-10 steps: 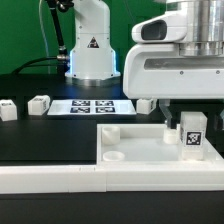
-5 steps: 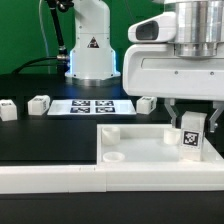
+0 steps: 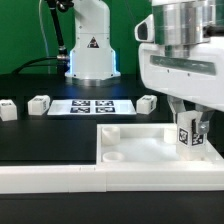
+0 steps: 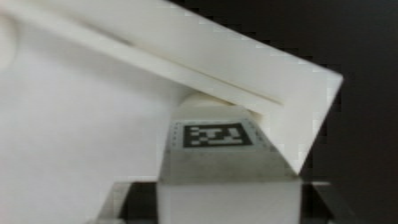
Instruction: Assemble square table
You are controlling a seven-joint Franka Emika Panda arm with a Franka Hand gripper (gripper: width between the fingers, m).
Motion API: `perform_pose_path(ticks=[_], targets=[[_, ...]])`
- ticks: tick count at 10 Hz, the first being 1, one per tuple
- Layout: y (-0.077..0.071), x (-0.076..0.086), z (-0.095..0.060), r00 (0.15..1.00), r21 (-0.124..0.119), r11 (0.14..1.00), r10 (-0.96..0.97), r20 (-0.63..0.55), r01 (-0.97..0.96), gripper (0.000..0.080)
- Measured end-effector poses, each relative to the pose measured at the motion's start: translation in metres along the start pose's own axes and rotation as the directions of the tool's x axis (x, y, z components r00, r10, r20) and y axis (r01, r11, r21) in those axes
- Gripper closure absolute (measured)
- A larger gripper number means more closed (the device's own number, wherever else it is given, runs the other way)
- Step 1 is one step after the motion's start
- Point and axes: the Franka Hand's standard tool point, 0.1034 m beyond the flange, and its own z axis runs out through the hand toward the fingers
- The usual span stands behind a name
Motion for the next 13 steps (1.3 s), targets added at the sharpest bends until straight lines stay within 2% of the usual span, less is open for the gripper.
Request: perform_pose_path(ticks=[4, 7, 9, 10, 11, 12, 13], targets=[[-0.0002, -0.0021, 0.0008, 0.969, 0.005, 0.969, 0.247, 0.013, -0.247, 0.0508], [-0.0022, -0.0029, 0.0004, 0.861, 0.012, 0.862, 0.507, 0.028, -0.508, 0.0508], [-0.0023, -0.0032, 0.0, 0.851, 0.016, 0.85, 0.525, 0.021, -0.526, 0.0508], [-0.0022, -0.0064, 0.0008, 0.849, 0.014, 0.849, 0.527, 0.025, -0.528, 0.0436], [-0.0021, -0.0073, 0.001, 0.863, 0.014, 0.863, 0.504, 0.026, -0.505, 0.03], [-0.0021, -0.0074, 0.0011, 0.863, 0.014, 0.863, 0.504, 0.026, -0.504, 0.03], [-0.002, -0.0077, 0.0012, 0.865, 0.014, 0.865, 0.501, 0.026, -0.502, 0.0183]])
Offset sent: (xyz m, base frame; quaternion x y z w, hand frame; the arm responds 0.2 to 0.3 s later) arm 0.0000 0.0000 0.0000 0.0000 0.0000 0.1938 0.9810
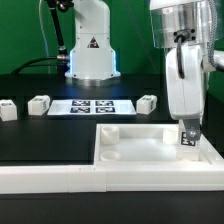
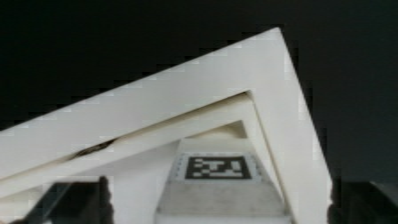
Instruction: Assemble square table
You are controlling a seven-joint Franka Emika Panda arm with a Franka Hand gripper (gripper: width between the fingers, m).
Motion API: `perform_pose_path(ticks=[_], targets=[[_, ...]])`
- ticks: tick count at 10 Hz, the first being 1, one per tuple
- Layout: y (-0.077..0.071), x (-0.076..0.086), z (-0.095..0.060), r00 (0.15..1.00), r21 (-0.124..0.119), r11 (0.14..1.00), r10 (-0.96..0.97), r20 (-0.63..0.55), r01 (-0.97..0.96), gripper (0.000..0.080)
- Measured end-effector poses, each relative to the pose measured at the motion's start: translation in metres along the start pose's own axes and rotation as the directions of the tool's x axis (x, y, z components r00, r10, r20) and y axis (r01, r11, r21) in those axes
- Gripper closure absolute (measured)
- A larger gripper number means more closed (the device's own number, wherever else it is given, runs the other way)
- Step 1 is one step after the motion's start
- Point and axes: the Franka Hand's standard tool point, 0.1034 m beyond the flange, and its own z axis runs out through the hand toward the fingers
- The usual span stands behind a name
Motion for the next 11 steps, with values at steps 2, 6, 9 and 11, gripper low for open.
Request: perform_pose_path(ticks=[2, 6, 9, 11], targets=[[-0.003, -0.005, -0.011, 1.0, 0.021, 1.0, -0.022, 0.011, 0.022, 0.016], [0.004, -0.007, -0.026, 0.999, 0.019, 0.999, -0.034, 0.023, 0.033, 0.015], [0.005, -0.007, -0.026, 0.999, 0.027, 0.999, -0.048, 0.023, 0.047, 0.015], [0.026, 0.0, -0.038, 0.986, 0.046, 0.986, -0.163, 0.019, 0.162, 0.015]])
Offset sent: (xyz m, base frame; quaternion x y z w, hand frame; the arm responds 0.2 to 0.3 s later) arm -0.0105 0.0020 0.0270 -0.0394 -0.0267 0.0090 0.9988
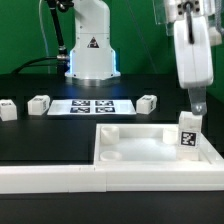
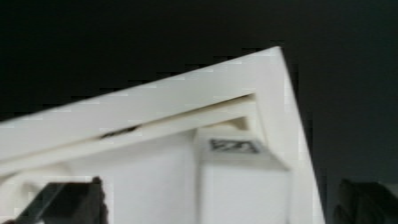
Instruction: Assemble square table
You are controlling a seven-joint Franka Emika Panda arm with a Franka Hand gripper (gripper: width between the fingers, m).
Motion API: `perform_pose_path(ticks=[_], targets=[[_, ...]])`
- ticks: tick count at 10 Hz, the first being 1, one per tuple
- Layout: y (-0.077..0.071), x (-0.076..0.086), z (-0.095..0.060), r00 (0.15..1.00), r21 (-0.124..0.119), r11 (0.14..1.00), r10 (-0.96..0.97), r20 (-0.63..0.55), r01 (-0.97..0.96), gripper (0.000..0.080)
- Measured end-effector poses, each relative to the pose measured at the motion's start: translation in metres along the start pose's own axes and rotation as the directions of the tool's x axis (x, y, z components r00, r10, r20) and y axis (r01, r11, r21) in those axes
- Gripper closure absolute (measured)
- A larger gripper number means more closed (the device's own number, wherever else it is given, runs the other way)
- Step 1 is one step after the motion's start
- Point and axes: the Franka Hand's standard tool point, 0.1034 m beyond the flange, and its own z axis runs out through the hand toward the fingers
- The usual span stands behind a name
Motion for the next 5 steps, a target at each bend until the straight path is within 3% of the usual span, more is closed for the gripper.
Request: perform_pose_path(ticks=[2, 3, 5], targets=[[0.024, 0.001, -0.002, 0.995, -0.036, 0.994, -0.105, -0.002, 0.104, 0.015], [0.025, -0.001, -0.002, 0.985, -0.06, 0.983, -0.175, 0.005, 0.175, 0.015], [0.025, -0.001, -0.002, 0.935, -0.056, 0.933, -0.355, 0.015, 0.355, 0.015]])
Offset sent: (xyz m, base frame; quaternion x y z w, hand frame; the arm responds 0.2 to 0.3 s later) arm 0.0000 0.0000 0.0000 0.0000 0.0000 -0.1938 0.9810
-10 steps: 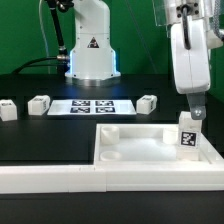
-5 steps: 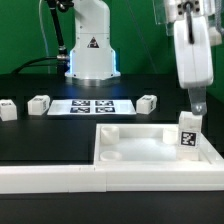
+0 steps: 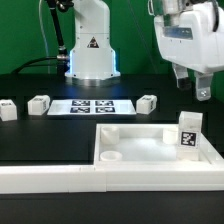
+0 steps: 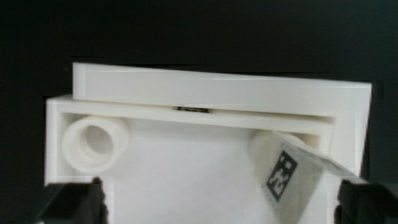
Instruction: Assemble square table
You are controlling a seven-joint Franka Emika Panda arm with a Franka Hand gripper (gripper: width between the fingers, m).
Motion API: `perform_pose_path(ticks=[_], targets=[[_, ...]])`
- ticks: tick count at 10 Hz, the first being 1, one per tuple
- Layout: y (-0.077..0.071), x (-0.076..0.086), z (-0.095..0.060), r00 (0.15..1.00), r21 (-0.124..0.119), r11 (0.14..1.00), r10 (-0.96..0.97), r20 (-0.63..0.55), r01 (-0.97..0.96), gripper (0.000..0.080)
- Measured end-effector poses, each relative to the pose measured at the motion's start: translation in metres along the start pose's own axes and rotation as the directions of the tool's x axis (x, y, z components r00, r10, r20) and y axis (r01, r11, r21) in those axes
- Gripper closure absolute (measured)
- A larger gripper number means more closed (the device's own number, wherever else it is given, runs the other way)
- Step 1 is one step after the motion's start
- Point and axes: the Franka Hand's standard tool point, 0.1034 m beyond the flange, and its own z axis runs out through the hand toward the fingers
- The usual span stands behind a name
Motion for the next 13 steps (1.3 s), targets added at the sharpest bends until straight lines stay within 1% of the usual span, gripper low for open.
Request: perform_pose_path(ticks=[2, 3, 4, 5, 6, 7, 8, 9, 10, 11, 12, 13], targets=[[0.001, 0.0, 0.002, 0.988, 0.002, 0.988, -0.155, -0.002, 0.155, 0.015], [0.009, -0.003, 0.008, 0.971, 0.036, 0.97, -0.239, -0.031, 0.24, 0.015], [0.028, -0.008, 0.013, 0.936, 0.029, 0.936, -0.349, -0.036, 0.35, 0.015], [0.045, -0.007, 0.016, 0.898, 0.03, 0.898, -0.439, -0.035, 0.44, 0.015], [0.065, -0.011, 0.023, 0.845, 0.011, 0.845, -0.535, -0.03, 0.535, 0.015], [0.069, -0.022, 0.025, 0.807, -0.017, 0.808, -0.589, -0.034, 0.589, 0.015], [0.068, -0.024, 0.025, 0.76, -0.021, 0.761, -0.649, -0.035, 0.649, 0.015], [0.068, -0.021, 0.025, 0.714, -0.024, 0.715, -0.699, -0.034, 0.699, 0.015], [0.068, -0.021, 0.026, 0.696, -0.025, 0.697, -0.717, -0.033, 0.717, 0.015], [0.071, -0.019, 0.026, 0.703, -0.029, 0.704, -0.711, -0.02, 0.71, 0.015], [0.088, -0.017, 0.029, 0.7, -0.049, 0.698, -0.714, 0.019, 0.714, 0.015], [0.114, -0.014, 0.027, 0.667, -0.098, 0.66, -0.733, 0.136, 0.745, 0.015]])
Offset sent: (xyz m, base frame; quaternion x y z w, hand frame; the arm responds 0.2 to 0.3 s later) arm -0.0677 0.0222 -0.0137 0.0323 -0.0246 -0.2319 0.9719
